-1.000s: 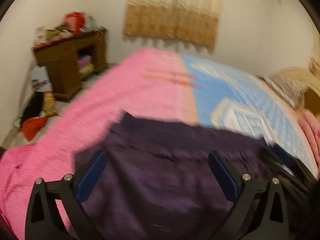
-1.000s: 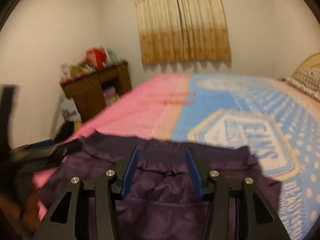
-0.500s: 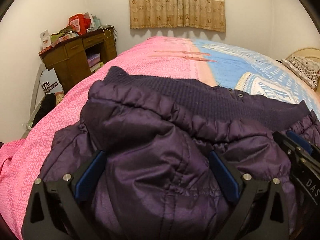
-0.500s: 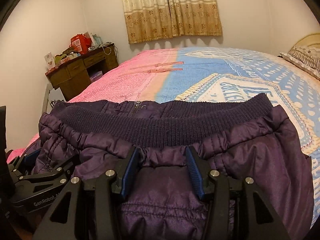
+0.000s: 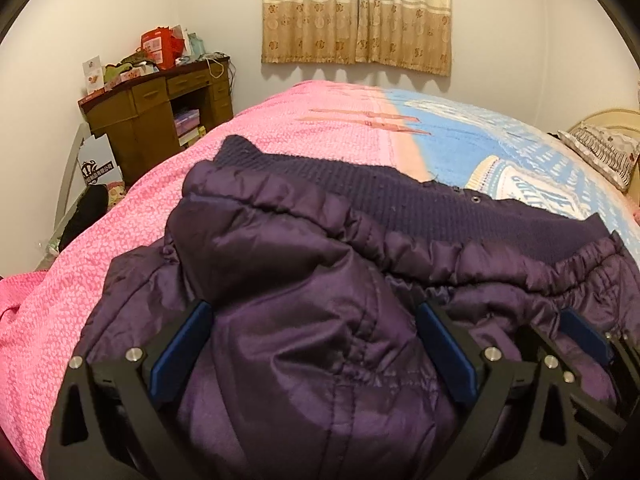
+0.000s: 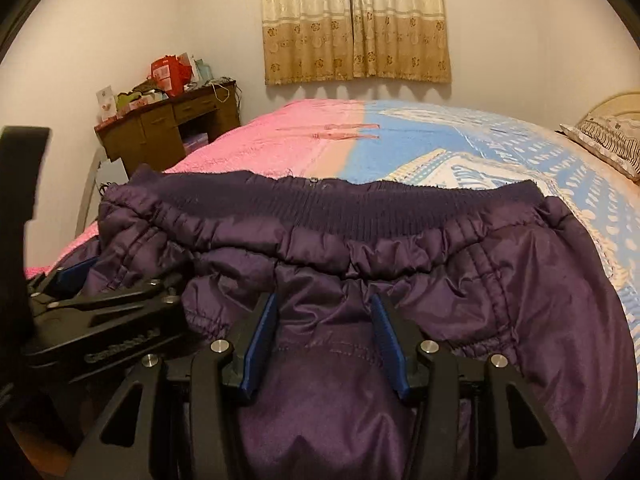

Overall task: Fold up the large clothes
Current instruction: 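Grasp the ribbed waistband of the jacket with both grippers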

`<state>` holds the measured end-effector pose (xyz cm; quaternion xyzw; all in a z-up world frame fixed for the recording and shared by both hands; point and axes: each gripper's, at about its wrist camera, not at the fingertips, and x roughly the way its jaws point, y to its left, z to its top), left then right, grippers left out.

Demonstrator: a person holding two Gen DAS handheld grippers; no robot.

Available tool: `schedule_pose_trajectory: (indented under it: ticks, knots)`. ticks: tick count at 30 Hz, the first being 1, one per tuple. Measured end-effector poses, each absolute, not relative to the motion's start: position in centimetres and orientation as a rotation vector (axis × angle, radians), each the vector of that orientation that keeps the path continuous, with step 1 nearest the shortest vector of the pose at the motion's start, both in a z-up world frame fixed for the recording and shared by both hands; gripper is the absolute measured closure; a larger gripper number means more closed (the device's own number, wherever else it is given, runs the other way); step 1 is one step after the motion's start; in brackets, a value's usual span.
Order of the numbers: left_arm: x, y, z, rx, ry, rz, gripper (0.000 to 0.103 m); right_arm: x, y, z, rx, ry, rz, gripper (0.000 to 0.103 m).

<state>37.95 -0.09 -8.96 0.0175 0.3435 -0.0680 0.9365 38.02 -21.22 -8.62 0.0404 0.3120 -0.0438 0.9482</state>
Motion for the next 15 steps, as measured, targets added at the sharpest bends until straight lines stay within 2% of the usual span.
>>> schedule_pose_trajectory:
  ticks: [6, 12, 15]
  knots:
    - [35.1, 2.1, -7.5, -0.042, 0.692, -0.209, 0.003, 37.9, -21.7, -8.7, 0.099, 0.625, -0.080, 0.051]
    - [30.7, 10.9, -6.0, -0.349, 0.613, -0.165, 0.001, 37.9, -21.7, -8.7, 0.105, 0.621, -0.075, 0.051]
    - [31.2, 13.5, -6.3, -0.404, 0.622, -0.027, 0.000, 38.0, -21.8, -8.8, 0.106, 0.621, -0.075, 0.051]
